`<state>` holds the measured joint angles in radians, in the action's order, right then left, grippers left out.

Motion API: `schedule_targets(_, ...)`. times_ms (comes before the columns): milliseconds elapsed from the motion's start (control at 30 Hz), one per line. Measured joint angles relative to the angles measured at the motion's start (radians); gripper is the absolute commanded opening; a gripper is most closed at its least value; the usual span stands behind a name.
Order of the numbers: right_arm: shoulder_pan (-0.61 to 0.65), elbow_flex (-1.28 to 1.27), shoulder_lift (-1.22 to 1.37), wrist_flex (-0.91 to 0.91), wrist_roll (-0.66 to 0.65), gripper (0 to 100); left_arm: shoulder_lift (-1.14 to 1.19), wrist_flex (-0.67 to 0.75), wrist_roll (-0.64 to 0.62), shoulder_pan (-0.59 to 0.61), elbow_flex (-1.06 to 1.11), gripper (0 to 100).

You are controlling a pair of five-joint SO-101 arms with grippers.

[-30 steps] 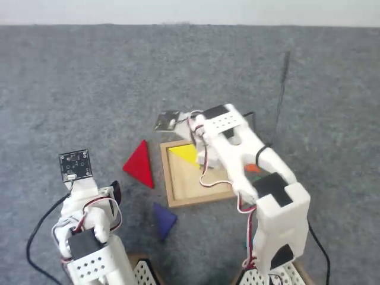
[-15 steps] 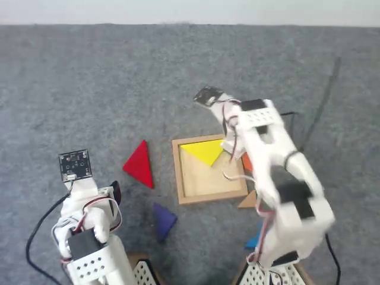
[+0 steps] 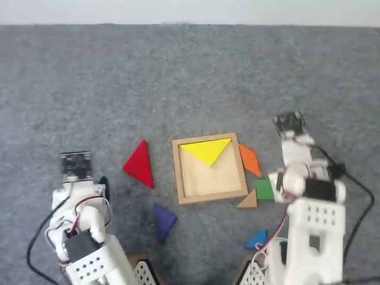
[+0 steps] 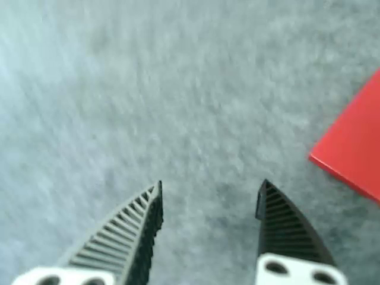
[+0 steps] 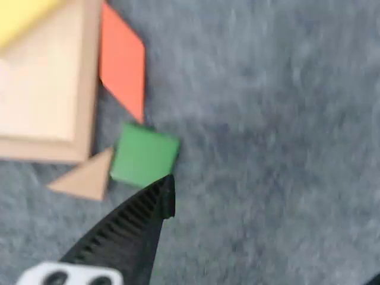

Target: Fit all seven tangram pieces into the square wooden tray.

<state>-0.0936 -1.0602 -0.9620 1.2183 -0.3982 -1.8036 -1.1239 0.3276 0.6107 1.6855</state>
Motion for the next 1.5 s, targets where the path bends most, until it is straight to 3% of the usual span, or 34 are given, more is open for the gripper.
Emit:
schedule_targets(100, -0.101, -0.114, -0.117, -0.003, -0.026, 53.3, 0.000, -0.002, 0.057, -0.002, -0.098, 25)
schedule_targets(267, -0.164, -0.281, -0.153, -0.089, -0.061, 53.3, 0.129, -0.147, 0.077, -0.057, -0.423, 24)
schedule_targets(400, -0.176, -0.374, -0.153, -0.158, -0.066, 53.3, 0.451, -0.308, 0.110, -0.163, -0.721, 24)
schedule_targets(567, -0.173, -0.414, -0.153, -0.207, -0.066, 53.3, 1.034, -0.493, 0.069, -0.298, -1.045, 25)
schedule_targets(700, -0.173, -0.419, -0.153, -0.219, -0.066, 53.3, 1.464, -0.459, -0.058, -0.321, -1.183, 25)
schedule_targets(867, -0.173, -0.419, -0.153, -0.219, -0.066, 53.3, 1.741, -0.371, -0.167, -0.351, -1.235, 30)
schedule_targets(1133, -0.173, -0.419, -0.153, -0.219, -0.066, 53.3, 1.929, -0.264, -0.287, -0.488, -1.254, 30)
schedule_targets(1333, -0.173, -0.419, -0.153, -0.219, -0.066, 53.3, 1.981, -0.192, -0.440, -0.471, -1.254, 30)
schedule_targets(1500, -0.173, -0.419, -0.153, -0.219, -0.066, 53.3, 1.981, -0.172, -0.453, -0.454, -1.254, 30)
